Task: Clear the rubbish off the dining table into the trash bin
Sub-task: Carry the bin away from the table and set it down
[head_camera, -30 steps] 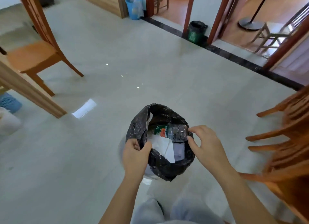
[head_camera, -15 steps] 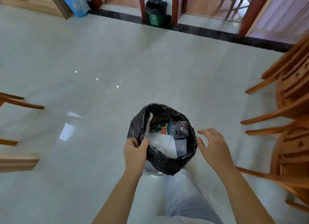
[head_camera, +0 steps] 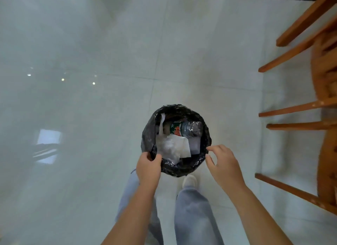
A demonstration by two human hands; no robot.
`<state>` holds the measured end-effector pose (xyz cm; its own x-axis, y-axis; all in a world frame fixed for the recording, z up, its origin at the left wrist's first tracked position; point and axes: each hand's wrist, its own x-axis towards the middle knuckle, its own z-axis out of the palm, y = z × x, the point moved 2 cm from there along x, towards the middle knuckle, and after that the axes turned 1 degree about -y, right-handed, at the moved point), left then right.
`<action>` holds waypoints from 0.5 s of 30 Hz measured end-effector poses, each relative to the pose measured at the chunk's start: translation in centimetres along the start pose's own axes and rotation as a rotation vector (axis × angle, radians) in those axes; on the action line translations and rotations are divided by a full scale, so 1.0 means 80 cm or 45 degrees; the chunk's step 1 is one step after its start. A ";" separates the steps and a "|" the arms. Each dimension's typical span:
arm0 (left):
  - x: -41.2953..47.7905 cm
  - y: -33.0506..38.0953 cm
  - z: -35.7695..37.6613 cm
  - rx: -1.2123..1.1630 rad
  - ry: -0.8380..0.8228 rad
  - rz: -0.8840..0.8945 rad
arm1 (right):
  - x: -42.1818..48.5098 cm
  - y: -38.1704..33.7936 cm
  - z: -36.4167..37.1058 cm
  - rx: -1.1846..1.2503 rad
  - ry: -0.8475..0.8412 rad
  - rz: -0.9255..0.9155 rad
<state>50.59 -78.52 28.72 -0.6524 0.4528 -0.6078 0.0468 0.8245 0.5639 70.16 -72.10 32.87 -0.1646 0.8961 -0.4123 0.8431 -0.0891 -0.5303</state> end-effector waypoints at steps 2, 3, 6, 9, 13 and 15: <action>0.049 -0.010 0.035 0.032 -0.016 0.010 | 0.033 0.021 0.040 0.019 -0.005 0.049; 0.071 -0.018 0.051 0.054 -0.020 0.006 | 0.048 0.031 0.060 0.027 -0.020 0.079; 0.133 -0.040 0.097 0.109 -0.033 0.019 | 0.089 0.064 0.115 0.058 -0.038 0.164; 0.188 -0.064 0.140 0.145 -0.061 0.050 | 0.126 0.096 0.163 0.068 -0.027 0.211; 0.246 -0.105 0.191 0.148 -0.129 0.069 | 0.162 0.134 0.212 0.066 0.018 0.234; 0.266 -0.124 0.213 0.111 -0.190 0.042 | 0.174 0.150 0.232 0.068 0.016 0.237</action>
<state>49.17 -71.25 0.67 -0.5301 0.5198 -0.6699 0.1359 0.8319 0.5379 68.51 -68.76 7.02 -0.0016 0.8672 -0.4979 0.8302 -0.2765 -0.4842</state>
